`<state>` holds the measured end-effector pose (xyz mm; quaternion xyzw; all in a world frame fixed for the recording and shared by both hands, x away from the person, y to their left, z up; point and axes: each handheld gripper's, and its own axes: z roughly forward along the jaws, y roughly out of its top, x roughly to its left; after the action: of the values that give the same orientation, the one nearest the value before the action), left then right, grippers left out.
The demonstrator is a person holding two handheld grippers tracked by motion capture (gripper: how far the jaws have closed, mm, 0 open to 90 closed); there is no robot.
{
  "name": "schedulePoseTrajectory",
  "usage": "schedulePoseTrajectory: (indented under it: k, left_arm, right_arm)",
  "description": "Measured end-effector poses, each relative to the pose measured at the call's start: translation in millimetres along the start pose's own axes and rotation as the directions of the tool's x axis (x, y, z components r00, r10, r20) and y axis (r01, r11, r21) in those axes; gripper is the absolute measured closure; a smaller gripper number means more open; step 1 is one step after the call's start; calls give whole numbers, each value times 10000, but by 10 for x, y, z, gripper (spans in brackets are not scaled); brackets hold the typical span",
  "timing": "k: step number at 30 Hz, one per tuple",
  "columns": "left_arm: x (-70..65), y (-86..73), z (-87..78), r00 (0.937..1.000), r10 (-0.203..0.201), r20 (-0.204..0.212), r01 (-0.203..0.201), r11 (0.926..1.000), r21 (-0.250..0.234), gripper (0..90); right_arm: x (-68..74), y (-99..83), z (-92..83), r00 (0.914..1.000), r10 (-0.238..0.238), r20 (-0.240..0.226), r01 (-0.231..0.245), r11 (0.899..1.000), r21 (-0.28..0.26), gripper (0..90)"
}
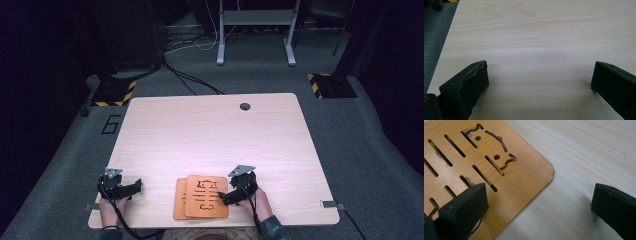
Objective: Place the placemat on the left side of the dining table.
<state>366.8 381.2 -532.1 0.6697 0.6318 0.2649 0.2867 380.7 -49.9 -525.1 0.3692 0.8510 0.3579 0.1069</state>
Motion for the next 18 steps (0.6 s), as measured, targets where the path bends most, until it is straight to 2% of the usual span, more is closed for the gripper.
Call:
schedulePoseTrajectory:
  k: [10,15,18]
  left_arm:
    - [-16,-1,-5,10000,-48,-86,48,10000,5,3]
    - [-101,-1,-26,9996,93,253,-94,10000,32,0]
    - [-179,25,-58,9984,341,447,-343,9994,29,0]
  right_arm:
    - [-5,-2,1,10000,-50,12,50,10000,-49,0]
    - [-4,-3,1,10000,-43,18,43,10000,-71,0]
    - [-4,-4,1,10000,-38,21,38,10000,-79,0]
